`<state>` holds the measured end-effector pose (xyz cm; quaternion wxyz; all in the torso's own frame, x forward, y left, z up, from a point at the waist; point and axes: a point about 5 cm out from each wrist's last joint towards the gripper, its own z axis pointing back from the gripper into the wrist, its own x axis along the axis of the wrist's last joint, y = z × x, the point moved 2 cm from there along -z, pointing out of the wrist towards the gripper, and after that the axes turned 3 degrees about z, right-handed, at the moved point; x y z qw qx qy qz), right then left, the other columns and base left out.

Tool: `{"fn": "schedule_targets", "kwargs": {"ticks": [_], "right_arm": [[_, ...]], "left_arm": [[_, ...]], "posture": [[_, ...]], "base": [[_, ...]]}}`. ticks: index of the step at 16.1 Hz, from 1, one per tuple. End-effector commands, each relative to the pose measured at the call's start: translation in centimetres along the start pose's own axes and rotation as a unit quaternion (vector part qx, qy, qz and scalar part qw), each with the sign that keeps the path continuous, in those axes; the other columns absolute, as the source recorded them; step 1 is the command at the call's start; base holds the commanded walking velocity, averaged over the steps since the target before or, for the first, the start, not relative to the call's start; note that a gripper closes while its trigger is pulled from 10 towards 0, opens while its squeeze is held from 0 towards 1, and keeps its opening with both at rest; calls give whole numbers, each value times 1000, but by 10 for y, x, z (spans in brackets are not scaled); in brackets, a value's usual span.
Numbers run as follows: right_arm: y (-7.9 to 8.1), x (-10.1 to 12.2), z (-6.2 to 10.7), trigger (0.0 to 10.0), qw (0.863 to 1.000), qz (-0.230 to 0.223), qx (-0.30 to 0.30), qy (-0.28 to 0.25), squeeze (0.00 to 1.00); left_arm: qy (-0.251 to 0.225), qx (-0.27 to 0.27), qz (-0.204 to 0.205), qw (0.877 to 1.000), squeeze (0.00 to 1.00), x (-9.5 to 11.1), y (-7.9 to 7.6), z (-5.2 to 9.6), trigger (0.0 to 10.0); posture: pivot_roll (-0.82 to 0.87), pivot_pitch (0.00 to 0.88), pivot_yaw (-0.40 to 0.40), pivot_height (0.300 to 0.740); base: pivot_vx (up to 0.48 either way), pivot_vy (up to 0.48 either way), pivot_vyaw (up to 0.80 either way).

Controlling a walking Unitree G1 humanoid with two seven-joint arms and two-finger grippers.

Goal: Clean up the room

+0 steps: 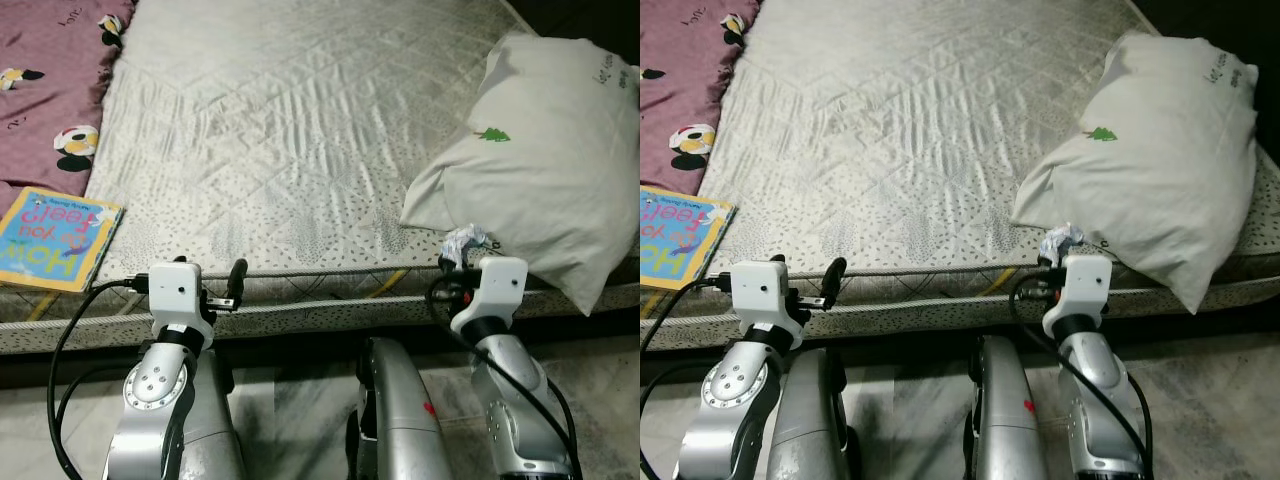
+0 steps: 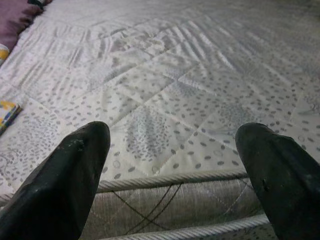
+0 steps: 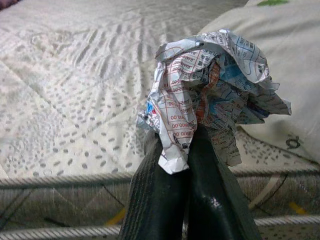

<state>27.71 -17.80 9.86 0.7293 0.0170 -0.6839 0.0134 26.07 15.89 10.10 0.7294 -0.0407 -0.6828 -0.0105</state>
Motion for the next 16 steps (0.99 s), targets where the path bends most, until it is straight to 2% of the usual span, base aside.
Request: {"fn": "schedule_targets", "kwargs": {"ticks": [1, 9, 11, 12, 16], "right_arm": [[-6, 4, -1, 10000, 1000, -4, -9, -2, 0], [-15, 3, 0, 10000, 1000, -4, -14, 7, 0], [-13, 2, -3, 10000, 1000, -7, -14, 8, 0], [-10, 1, -4, 10000, 1000, -8, -12, 8, 0], [-4, -2, -4, 10000, 1000, -13, -7, 13, 0]], "left_arm": [[-5, 4, 0, 1000, 0, 1, 0, -2, 10000], [-8, -1, 9, 1000, 0, 0, -7, -5, 10000], [-8, 3, 10, 1000, 0, -1, -7, -5, 10000], [0, 6, 24, 1000, 0, -4, -7, -5, 10000], [3, -5, 32, 999, 0, -5, -12, -3, 10000]], "posture": [[1, 85, -56, 600], [-13, 86, -59, 695], [-1, 83, -56, 720], [0, 82, -55, 735], [6, 82, -57, 740]], "base": [[0, 0, 0], [0, 0, 0], [0, 0, 0], [0, 0, 0], [0, 0, 0]]}}
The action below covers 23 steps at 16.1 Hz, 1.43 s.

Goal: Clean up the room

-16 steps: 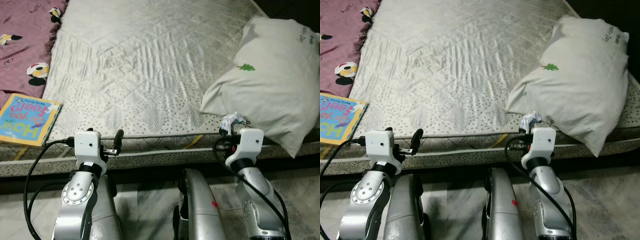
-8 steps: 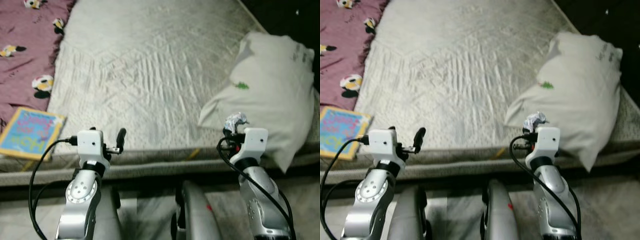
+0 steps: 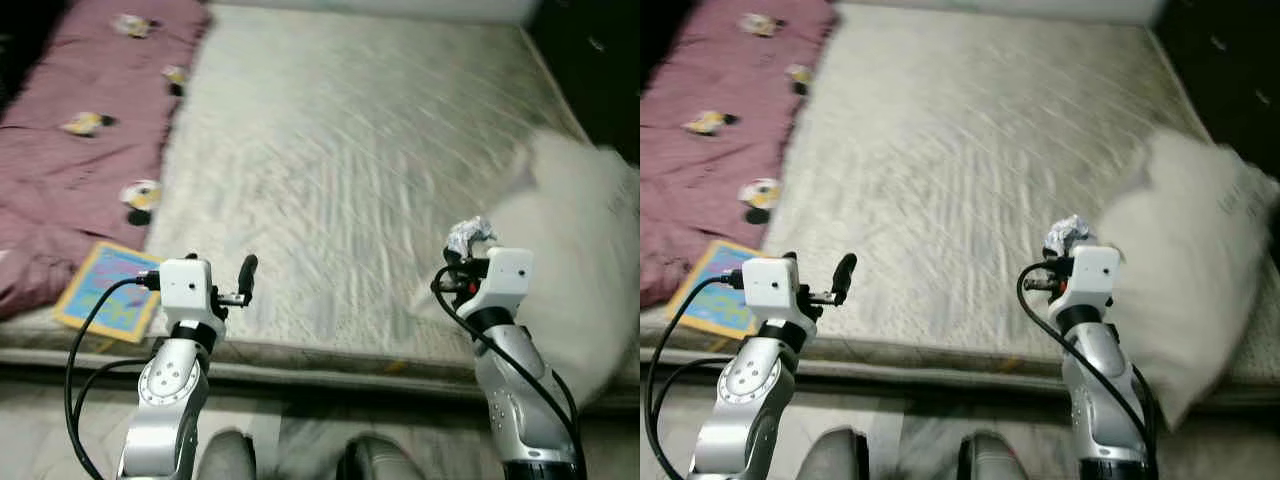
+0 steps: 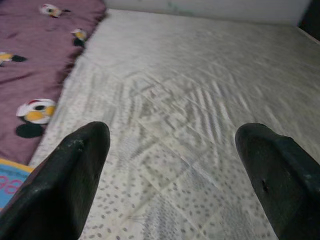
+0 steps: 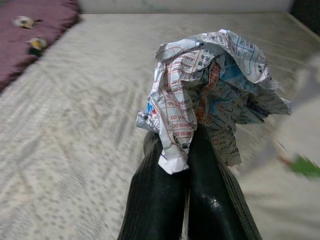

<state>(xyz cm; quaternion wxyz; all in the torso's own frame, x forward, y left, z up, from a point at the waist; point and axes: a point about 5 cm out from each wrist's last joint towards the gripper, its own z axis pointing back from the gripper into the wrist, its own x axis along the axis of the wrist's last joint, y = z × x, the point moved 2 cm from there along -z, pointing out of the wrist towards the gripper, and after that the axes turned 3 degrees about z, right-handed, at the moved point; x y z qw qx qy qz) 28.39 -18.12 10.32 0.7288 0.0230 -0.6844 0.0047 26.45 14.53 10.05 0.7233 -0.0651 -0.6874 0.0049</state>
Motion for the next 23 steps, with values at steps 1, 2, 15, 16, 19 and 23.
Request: {"fn": "schedule_targets", "kwargs": {"ticks": [1, 2, 15, 16, 19, 23], "right_arm": [[-1, -7, 3, 10000, 1000, 2, -3, 14, 0], [-2, -8, 2, 10000, 1000, 9, -2, 14, 0], [-4, -11, -1, 10000, 1000, 22, -4, 19, 0], [-4, -11, -1, 10000, 1000, 22, -4, 20, 0], [-4, -12, -2, 10000, 999, 30, -2, 23, 0], [-3, -14, -1, 10000, 999, 32, 0, 25, 0]], "left_arm": [[12, 0, 6, 1000, 0, -5, 1, 2, 10000], [11, 0, 3, 1000, 0, -4, 0, 1, 10000], [7, 1, 10, 1000, 0, -1, 0, -4, 10000], [6, 2, 10, 1000, 0, -1, 0, -4, 10000], [5, 1, 10, 1000, 0, 0, 0, -5, 10000], [4, 1, 7, 1000, 0, 0, 0, -6, 10000]], "posture": [[7, 82, -57, 740], [6, 83, -59, 740], [5, 96, -71, 740], [5, 96, -71, 740], [1, 96, -72, 740], [1, 99, -72, 740]], "base": [[0, 0, 0], [0, 0, 0], [0, 263, -280], [0, 480, 0], [0, 480, 0], [0, 480, 0]]}}
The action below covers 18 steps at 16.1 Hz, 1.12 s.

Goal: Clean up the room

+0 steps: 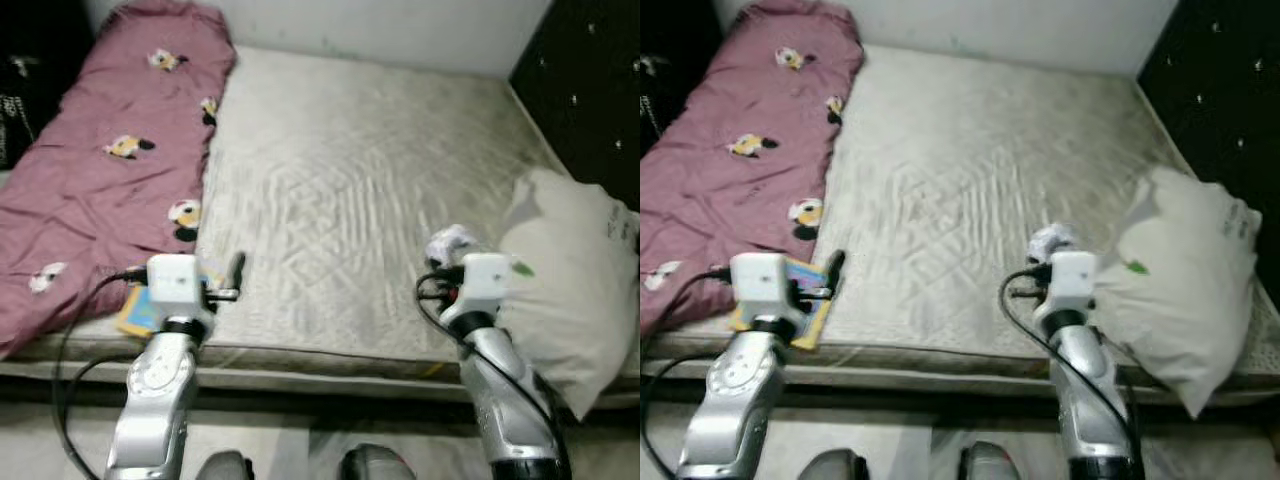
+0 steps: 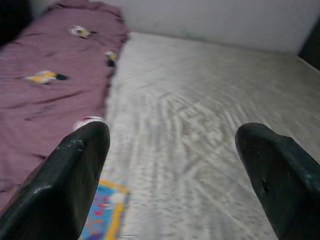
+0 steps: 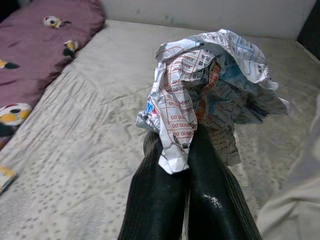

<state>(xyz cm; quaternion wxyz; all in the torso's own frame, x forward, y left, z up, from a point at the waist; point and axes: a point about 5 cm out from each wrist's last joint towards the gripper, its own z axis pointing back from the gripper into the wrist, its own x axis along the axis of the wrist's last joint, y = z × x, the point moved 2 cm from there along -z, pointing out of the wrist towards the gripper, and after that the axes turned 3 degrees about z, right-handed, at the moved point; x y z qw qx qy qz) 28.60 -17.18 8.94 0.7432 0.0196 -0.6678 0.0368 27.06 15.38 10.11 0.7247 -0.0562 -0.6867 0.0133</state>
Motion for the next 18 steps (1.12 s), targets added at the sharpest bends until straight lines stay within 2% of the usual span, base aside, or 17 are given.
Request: {"fn": "schedule_targets", "kwargs": {"ticks": [1, 6, 8, 11, 18], "right_arm": [[-12, -2, 3, 10000, 1000, 7, -19, 3, 0], [-10, -5, 2, 10000, 1000, 10, -14, 9, 0], [-9, -6, 3, 10000, 1000, 11, -11, 11, 0], [-10, -6, 3, 10000, 1000, 13, -11, 11, 0], [-10, -6, 1, 10000, 1000, 18, -8, 11, 0]], "left_arm": [[3, -11, 6, 1000, 0, -2, -9, 0, 10000], [-1, -13, 4, 1000, 0, -1, -11, 0, 10000], [-15, -27, -1, 1000, 0, 2, -14, 2, 10000], [-18, -52, 14, 998, 0, 5, -18, 4, 10000], [-24, -63, 20, 998, 0, 6, -21, 5, 10000]], "posture": [[1, 99, -72, 740], [6, 100, -75, 740], [6, 100, -75, 740], [5, 101, -76, 740], [10, 91, -83, 740]], "base": [[0, 480, 0], [0, 480, 0], [0, 0, 0], [0, 0, 0], [0, 0, 0]]}}
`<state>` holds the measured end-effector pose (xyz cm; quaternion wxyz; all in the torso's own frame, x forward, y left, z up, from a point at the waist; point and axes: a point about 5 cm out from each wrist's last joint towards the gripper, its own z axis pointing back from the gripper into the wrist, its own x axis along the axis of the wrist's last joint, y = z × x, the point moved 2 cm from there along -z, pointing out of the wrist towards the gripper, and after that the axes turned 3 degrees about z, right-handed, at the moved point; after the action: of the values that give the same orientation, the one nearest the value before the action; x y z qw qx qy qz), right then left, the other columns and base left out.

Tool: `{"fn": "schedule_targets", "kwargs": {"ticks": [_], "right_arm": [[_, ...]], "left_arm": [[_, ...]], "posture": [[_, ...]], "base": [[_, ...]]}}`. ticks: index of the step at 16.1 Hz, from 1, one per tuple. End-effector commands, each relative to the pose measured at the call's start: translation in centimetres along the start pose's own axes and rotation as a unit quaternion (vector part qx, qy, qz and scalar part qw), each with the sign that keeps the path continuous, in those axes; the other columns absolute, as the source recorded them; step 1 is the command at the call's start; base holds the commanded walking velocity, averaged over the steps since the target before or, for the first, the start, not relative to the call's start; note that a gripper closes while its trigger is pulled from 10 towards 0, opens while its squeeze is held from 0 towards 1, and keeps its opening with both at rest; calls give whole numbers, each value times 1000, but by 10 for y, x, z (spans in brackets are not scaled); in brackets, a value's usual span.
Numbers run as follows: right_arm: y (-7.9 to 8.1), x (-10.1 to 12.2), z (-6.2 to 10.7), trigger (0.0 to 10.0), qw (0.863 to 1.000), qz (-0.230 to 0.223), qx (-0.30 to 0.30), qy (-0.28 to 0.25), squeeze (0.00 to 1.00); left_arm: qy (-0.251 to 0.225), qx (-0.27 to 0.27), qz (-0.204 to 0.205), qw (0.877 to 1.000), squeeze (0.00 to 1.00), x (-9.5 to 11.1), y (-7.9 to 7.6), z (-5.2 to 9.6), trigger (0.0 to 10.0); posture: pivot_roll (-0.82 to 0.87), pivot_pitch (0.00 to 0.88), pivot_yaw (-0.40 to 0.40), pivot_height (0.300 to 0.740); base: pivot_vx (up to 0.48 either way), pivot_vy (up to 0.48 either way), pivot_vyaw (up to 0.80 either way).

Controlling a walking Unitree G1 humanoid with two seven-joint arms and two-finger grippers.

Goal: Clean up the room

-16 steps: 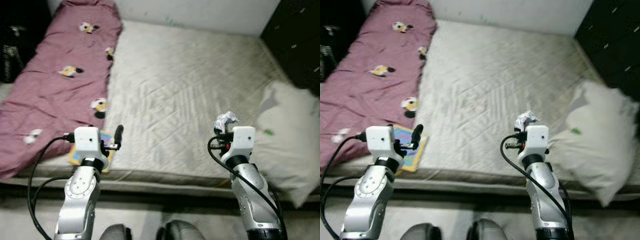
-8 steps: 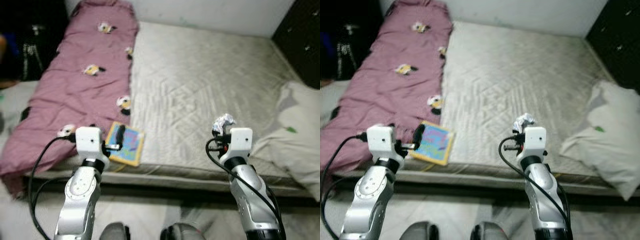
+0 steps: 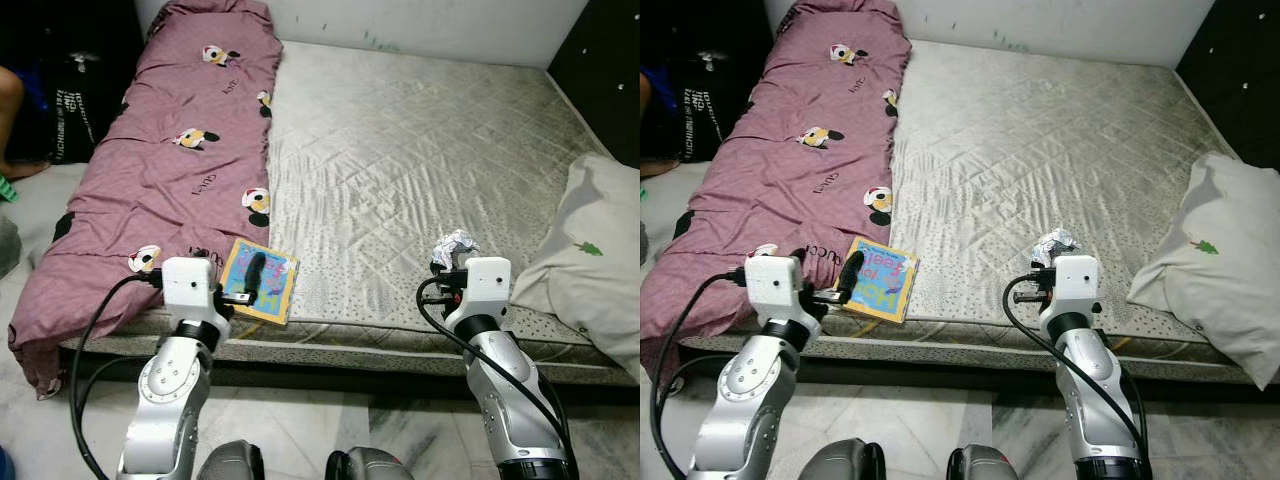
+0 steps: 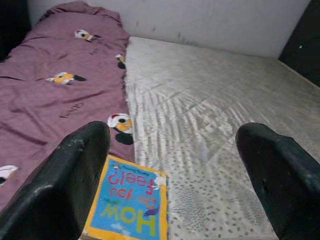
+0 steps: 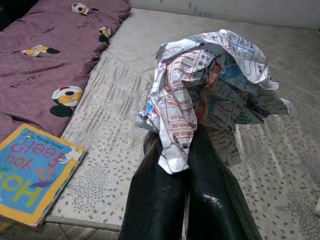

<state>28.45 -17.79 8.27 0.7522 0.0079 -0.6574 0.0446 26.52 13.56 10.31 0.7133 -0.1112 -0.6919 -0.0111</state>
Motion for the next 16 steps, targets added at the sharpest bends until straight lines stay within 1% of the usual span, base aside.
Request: {"fn": "schedule_targets", "kwargs": {"ticks": [1, 3, 10, 14, 16], "right_arm": [[-4, 1, -1, 10000, 1000, 5, -5, -3, 0], [-4, 2, -1, 10000, 1000, 5, -5, -4, 0], [-5, 1, -1, 10000, 1000, 6, -10, -3, 0], [-7, 0, 4, 10000, 1000, 1, -16, -2, 0], [-8, -1, 6, 10000, 1000, 2, -22, 1, 0]], "left_arm": [[-15, -7, 0, 1000, 0, 6, -3, 0, 10000], [-15, -8, 1, 1000, 0, 6, -4, 0, 10000], [-13, -10, 2, 1000, 0, 5, -4, 1, 10000], [-7, -16, 9, 1000, 0, 2, -6, 8, 10000], [-5, -20, 9, 1000, 0, 3, -7, 7, 10000]], "posture": [[10, 91, -83, 740], [10, 91, -83, 740], [10, 93, -78, 740], [0, 97, -72, 740], [2, 125, -65, 740]], "base": [[0, 0, 0], [120, 0, 0], [251, 0, 0], [389, 0, 0], [480, 0, 0]]}}
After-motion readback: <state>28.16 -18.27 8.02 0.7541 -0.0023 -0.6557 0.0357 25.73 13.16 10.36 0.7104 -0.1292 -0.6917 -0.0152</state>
